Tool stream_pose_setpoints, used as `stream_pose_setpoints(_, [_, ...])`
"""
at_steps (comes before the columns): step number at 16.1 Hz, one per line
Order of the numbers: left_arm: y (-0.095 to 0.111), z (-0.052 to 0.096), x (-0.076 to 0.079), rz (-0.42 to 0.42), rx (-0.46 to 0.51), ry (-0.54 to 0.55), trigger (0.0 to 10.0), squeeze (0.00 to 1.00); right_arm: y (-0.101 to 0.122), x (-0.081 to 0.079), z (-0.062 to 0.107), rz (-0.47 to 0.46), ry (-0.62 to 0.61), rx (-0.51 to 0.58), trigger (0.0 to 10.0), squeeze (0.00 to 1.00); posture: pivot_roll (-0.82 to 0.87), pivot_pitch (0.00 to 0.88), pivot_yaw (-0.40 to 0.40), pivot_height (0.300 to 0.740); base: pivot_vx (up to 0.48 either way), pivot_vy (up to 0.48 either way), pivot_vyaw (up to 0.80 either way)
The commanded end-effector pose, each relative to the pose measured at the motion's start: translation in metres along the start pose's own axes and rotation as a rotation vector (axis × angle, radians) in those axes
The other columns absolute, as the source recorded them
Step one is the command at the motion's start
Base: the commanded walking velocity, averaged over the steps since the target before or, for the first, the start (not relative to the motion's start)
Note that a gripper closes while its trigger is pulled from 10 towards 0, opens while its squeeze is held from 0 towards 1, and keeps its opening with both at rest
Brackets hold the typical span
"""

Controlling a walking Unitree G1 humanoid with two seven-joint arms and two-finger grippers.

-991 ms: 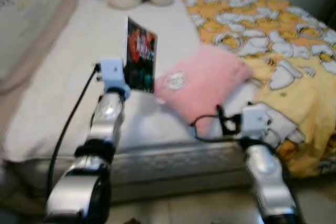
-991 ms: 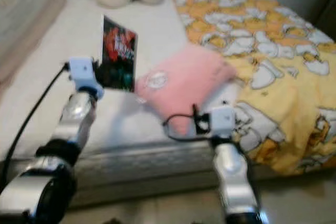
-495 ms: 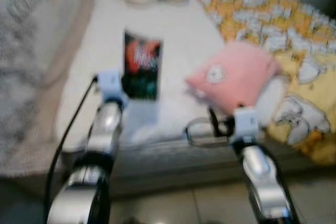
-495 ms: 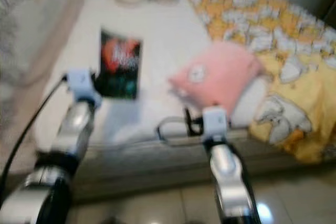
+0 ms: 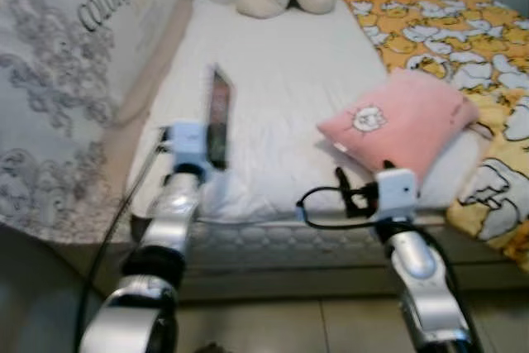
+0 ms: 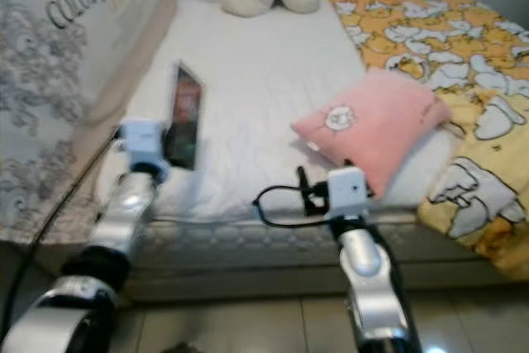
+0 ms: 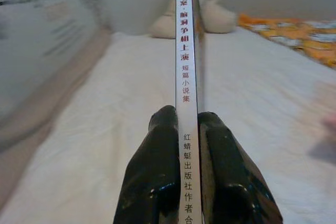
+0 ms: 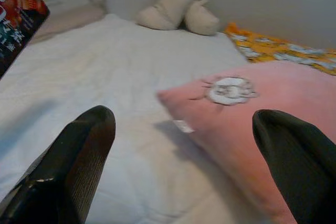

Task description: Clean up the room

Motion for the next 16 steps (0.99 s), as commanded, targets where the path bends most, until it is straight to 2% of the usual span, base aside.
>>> stream_pose_setpoints(1, [0.014, -0.005, -0.013, -0.029, 0.048, 0.029, 10.0, 0.00, 0.000, -0.004, -0.001, -0.018, 0.010, 0.001, 10.0, 0.00, -0.05, 0.000, 0.018, 0.740, 0.000, 0.000, 0.00])
stream_pose_setpoints(3, [0.015, -0.006, -0.011, -0.011, 0.052, 0.014, 10.0, 0.00, -0.001, -0.005, -0.001, -0.019, 0.009, -0.001, 10.0, 0.00, -0.06, 0.000, 0.018, 0.740, 0.000, 0.000, 0.00])
stream_pose_setpoints(7, [0.023, -0.008, -0.005, 0.017, 0.079, -0.004, 10.0, 0.00, -0.004, -0.005, 0.003, -0.021, 0.008, -0.010, 10.0, 0.00, -0.06, 0.000, 0.018, 0.740, 0.443, 0.000, 0.00])
stream_pose_setpoints(10, [0.034, -0.012, 0.016, 0.047, 0.097, -0.073, 10.0, 0.00, -0.009, -0.003, 0.009, -0.017, 0.008, -0.030, 10.0, 0.00, -0.07, 0.000, 0.021, 0.740, 0.480, 0.000, 0.00])
stream_pose_setpoints(16, [0.051, -0.022, 0.034, 0.073, 0.118, -0.126, 10.0, 0.00, -0.012, -0.005, 0.012, -0.017, 0.010, -0.041, 10.0, 0.00, -0.08, 0.000, 0.030, 0.740, 0.480, 0.000, 0.00])
Point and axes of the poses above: a point about 5 cm out from each wrist's last joint towards the gripper, its own z axis pointing back from the gripper into the wrist, its own y axis along the axis of the wrist's last joint, x = y × z, the point moved 2 cm from there along -z, pointing out of the wrist towards the gripper, and after that the axes turned 10 degrees about -z, right-handed, at the moved point
